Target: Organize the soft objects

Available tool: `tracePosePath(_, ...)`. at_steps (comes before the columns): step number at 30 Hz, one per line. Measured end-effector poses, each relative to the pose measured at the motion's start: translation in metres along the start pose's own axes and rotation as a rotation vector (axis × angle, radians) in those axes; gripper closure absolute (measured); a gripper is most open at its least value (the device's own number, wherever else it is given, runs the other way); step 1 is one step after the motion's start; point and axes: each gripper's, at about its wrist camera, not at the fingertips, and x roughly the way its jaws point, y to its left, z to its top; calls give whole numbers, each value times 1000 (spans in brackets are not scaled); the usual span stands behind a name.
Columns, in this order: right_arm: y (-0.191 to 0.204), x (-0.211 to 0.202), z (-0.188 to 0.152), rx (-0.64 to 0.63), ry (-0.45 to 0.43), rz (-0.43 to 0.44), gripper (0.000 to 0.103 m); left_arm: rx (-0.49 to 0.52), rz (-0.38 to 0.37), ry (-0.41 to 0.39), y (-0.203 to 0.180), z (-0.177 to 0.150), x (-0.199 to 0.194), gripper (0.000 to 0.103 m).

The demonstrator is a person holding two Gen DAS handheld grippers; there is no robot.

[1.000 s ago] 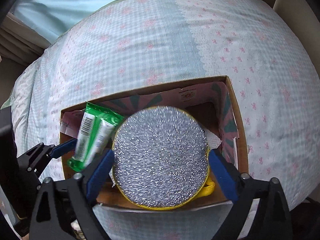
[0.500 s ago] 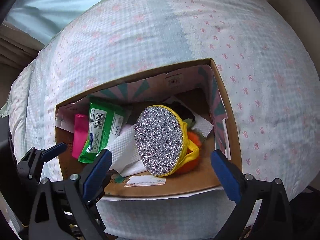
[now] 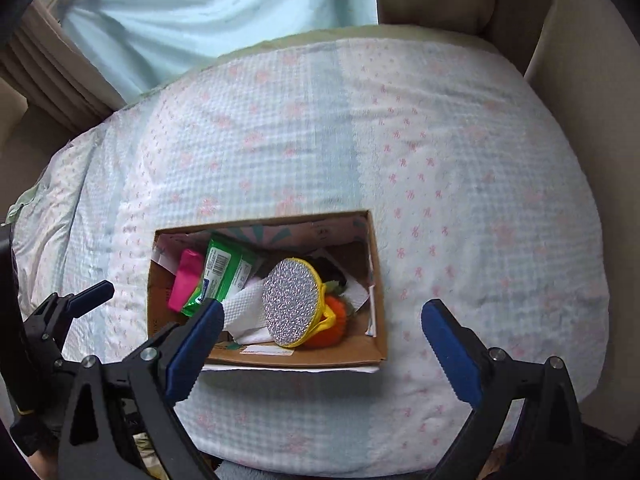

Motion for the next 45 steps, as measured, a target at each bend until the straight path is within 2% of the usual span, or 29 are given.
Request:
tracePosePath(4,-13,-77,14,-61,-136,-35,4,-78,39,-131,-18,16,-74,0)
tracePosePath(8,-25,-148,27,-109,-288,-72,4,-138,51,-321,-33,28,-155,0)
tracePosePath(13,-37,-222,35,-110,-471,-96,4,-152,131,-554,-54,38,-242,0)
tracePosePath(17,-40,-260,34,-120,-572,-116,4,-151,143,-677,-67,40,-286,0)
tracePosePath(21,-42,-280,27,-120,-635,-132,4,-127,156,-736,-82,35,-308,0)
tracePosePath(26,-46,-287,14,-120,-673,-166,4,-109,171,-769,-90,24,-318,0)
tracePosePath(45,-56,-300,5,-95,-703,-172,5,-122,161,-771,-97,10,-318,0)
